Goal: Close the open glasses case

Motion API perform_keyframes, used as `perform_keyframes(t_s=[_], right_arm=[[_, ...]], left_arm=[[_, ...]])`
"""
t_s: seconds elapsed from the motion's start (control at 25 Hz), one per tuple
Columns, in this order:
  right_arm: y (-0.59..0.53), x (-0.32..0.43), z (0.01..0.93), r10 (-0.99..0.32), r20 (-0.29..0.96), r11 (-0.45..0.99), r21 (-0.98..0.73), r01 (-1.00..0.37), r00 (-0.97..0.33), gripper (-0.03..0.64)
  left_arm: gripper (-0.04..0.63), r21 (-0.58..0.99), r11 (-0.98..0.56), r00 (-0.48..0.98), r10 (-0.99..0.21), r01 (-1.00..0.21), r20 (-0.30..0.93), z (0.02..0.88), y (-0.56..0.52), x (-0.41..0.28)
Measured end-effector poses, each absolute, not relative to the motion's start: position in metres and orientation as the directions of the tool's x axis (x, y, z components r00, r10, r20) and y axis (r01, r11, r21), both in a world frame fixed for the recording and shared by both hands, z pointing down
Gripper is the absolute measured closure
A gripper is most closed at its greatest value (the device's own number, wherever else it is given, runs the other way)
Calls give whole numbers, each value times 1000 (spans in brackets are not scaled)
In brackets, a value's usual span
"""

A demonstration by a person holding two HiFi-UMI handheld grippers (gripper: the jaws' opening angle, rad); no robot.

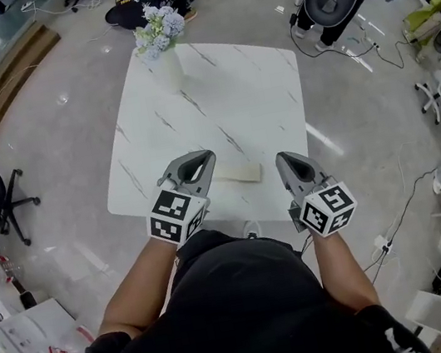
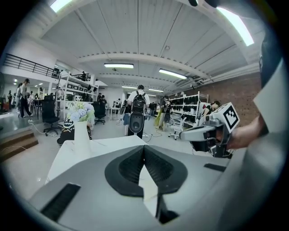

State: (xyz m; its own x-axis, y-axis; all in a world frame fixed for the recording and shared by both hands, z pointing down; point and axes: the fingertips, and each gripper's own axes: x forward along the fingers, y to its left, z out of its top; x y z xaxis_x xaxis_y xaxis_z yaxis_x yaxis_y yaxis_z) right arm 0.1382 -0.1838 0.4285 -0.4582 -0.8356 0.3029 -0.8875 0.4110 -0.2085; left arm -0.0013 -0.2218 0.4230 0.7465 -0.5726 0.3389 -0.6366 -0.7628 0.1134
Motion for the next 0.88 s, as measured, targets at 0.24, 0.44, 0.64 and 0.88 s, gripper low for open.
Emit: perform_keyframes(t_s=[0.24,0.44,0.64,0.88], right_arm=[[-183,137,425,-840,302,408,-199,-891,-452,616],[-186,135,423,-842,294,416,-181,-891,-452,617],[-185,133,428,-839,301,415,-183,-891,-452,617],[-187,133,427,-839,300,416,-183,-891,-454,617]], left_arm=[[592,106,-767,750,-573,-633,330,415,-222,0],[591,47,-774,741,-584,-631,332,409,-224,2],[591,17,-782,743,-585,-623,326,405,-222,1],[591,11,-787,747,-580,-616,325,404,-222,4]])
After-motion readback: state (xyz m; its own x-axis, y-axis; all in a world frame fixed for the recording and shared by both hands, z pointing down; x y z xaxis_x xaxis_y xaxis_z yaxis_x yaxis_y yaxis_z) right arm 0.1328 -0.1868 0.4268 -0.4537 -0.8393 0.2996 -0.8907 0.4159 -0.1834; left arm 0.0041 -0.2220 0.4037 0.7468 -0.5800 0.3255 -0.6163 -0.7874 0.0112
